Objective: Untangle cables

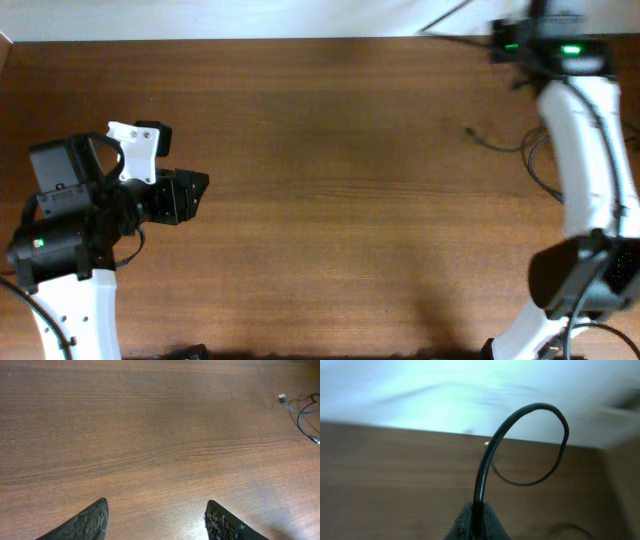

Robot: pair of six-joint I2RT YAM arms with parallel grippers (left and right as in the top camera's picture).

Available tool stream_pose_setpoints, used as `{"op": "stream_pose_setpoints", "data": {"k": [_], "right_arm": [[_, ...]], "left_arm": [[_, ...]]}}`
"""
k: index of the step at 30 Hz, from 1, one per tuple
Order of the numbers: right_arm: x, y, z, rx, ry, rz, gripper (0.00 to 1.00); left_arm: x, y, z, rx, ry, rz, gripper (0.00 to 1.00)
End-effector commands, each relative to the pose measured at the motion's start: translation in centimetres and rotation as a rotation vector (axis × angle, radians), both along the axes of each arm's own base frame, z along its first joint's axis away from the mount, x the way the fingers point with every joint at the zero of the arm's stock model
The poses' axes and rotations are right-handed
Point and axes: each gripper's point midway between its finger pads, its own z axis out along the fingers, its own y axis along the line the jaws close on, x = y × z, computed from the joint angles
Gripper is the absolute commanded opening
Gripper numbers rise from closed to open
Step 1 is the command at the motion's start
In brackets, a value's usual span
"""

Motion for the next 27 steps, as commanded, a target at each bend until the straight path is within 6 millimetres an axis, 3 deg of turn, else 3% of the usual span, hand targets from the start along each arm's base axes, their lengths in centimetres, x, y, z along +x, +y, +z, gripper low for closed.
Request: {"op": "stream_pose_setpoints", "data": {"k": [1,2,3,4,6,7,8,11,12,13,14,15,17,18,20,22,25,26,27], "right_arm": [[-5.2,-13.8,4.0,-0.023,-0.054,-0.326,0.04],[-7.4,-17.6,3.2,0.014,-0.029,-0.433,0.04],[-11.3,-22.9,2.0,0.103,-0.014,-0.617,0.04],[-13.1,-25.0,1.1,0.172,-0.008,-0.661,0.04],[-14.1,-26.1,-0.6,0.324,0.003,-0.635,0.04],[-14.6,-26.2,-2.7,0.349,0.065,-0.651,0.28],[-14.6,-26.0,-4.1,0.372,0.109,-0.652,0.99],[-14.0,-25.1,-4.7,0.422,0.118,-0.608,0.99],[-12.9,-23.0,-4.4,0.501,0.105,-0.509,0.96],[-11.5,-20.1,-3.1,0.534,0.086,-0.339,0.91],[-10.7,-17.7,-1.1,0.523,0.053,-0.251,0.9],[-10.4,-13.2,2.7,0.475,0.002,-0.146,0.9],[-11.3,-7.2,7.1,0.361,-0.042,-0.029,0.9],[-13.5,-3.4,10.3,0.286,-0.08,0.01,0.9],[-18.7,0.5,14.7,0.224,-0.156,0.064,0.9],[-24.8,2.5,17.9,0.205,-0.232,0.1,0.9],[-33.6,4.4,20.7,0.185,-0.351,0.129,0.91],[-37.4,5.4,20.7,0.186,-0.383,0.152,0.9],[-39.3,5.8,20.3,0.184,-0.393,0.153,0.9]], "left_arm": [[0.2,0.1,-0.5,0.002,0.017,-0.008,0.62],[0.2,0.1,-0.7,0.002,0.021,-0.009,0.61],[0.1,0.1,-0.8,0.005,0.023,-0.014,0.61],[0.1,-0.2,-0.9,0.011,0.022,-0.031,0.61],[0.1,-0.8,-0.9,0.014,0.021,-0.055,0.61],[0.0,-1.2,-0.9,0.014,0.021,-0.068,0.61],[0.0,-1.4,-1.0,0.016,0.02,-0.078,0.61],[0.0,-1.4,-1.0,0.018,0.02,-0.081,0.61],[0.0,-1.4,-1.0,0.019,0.02,-0.081,0.6],[-0.1,-1.3,-1.1,0.056,0.006,-0.115,0.52],[-0.2,-1.0,-1.0,0.083,-0.002,-0.112,0.48],[-0.5,-1.1,-0.5,0.091,-0.023,-0.112,0.48],[-2.0,-1.0,1.9,0.147,-0.123,-0.099,0.49],[-3.4,-0.9,3.5,0.186,-0.189,-0.078,0.51],[-6.2,-1.3,5.8,0.227,-0.299,-0.059,0.57],[-8.5,-1.8,6.8,0.248,-0.378,-0.053,0.59],[-11.7,-2.5,7.3,0.262,-0.458,-0.042,0.62],[-12.8,-2.7,7.4,0.265,-0.48,-0.038,0.63],[-13.5,-2.9,7.3,0.265,-0.481,-0.037,0.63]]}}
